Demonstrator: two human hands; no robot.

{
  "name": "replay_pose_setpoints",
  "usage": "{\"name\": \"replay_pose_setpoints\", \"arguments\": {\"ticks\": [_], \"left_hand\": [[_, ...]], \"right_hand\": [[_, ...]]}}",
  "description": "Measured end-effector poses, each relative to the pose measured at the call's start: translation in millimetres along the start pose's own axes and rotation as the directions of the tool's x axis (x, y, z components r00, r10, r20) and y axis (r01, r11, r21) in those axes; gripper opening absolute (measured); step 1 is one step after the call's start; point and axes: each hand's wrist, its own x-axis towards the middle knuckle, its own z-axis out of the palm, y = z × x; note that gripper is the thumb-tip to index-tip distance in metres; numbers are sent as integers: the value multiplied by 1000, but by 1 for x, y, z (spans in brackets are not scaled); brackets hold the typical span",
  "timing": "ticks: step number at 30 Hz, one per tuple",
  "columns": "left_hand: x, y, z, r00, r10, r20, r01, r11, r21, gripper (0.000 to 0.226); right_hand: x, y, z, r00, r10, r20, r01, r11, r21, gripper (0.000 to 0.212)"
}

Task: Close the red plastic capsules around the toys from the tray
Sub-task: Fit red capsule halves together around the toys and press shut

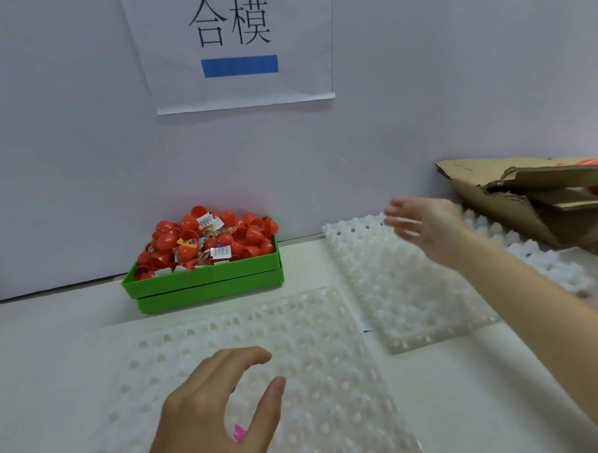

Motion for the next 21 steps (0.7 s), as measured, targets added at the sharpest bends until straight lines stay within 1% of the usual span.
{"name": "replay_pose_setpoints", "arguments": {"ticks": [1, 2, 3, 5, 6, 7, 8, 12, 15, 17, 18, 20, 21], "left_hand": [[-1, -2, -2, 999, -37, 39, 36, 999, 6, 9], [-2, -2, -4, 992, -82, 92, 81, 997, 14, 7], [-3, -2, -5, 984, -116, 137, 113, 993, 31, 14], [-4, -1, -11, 963, -187, 195, 181, 982, 48, 8], [-4, -1, -15, 957, -204, 206, 198, 979, 49, 7], [-5, -2, -17, 954, -214, 208, 208, 977, 50, 9], [-5, -4, -19, 954, -216, 207, 209, 976, 55, 12], [-6, -11, -25, 952, -237, 195, 223, 970, 93, 15], [-9, -13, -29, 931, -245, 269, 219, 968, 126, 15], [-10, -10, -32, 910, -248, 331, 204, 965, 163, 7], [-11, -9, -34, 899, -253, 357, 195, 962, 190, 14], [-13, -7, -35, 876, -261, 406, 169, 954, 248, 36], [-14, -6, -36, 864, -265, 428, 155, 949, 275, 42]], "right_hand": [[-16, 5, 3, 996, -8, 88, 20, 990, -138, 22], [-32, 10, 6, 982, -15, 186, 65, 961, -269, 21], [-50, 13, 9, 958, -17, 286, 134, 909, -394, 21], [-83, 18, 15, 882, 6, 472, 310, 747, -588, 21], [-99, 20, 18, 841, 27, 540, 388, 665, -638, 21], [-115, 22, 21, 807, 39, 589, 449, 607, -656, 21], [-129, 24, 24, 784, 29, 620, 495, 574, -653, 20], [-172, 42, 32, 731, -91, 676, 609, 532, -587, 22], [-185, 58, 29, 698, -182, 693, 673, 498, -547, 25], [-185, 62, 26, 685, -236, 689, 696, 488, -526, 28], [-184, 62, 25, 675, -260, 690, 712, 474, -518, 29], [-183, 63, 24, 653, -299, 696, 740, 447, -502, 29], [-182, 64, 24, 646, -312, 697, 748, 442, -496, 28]]}}
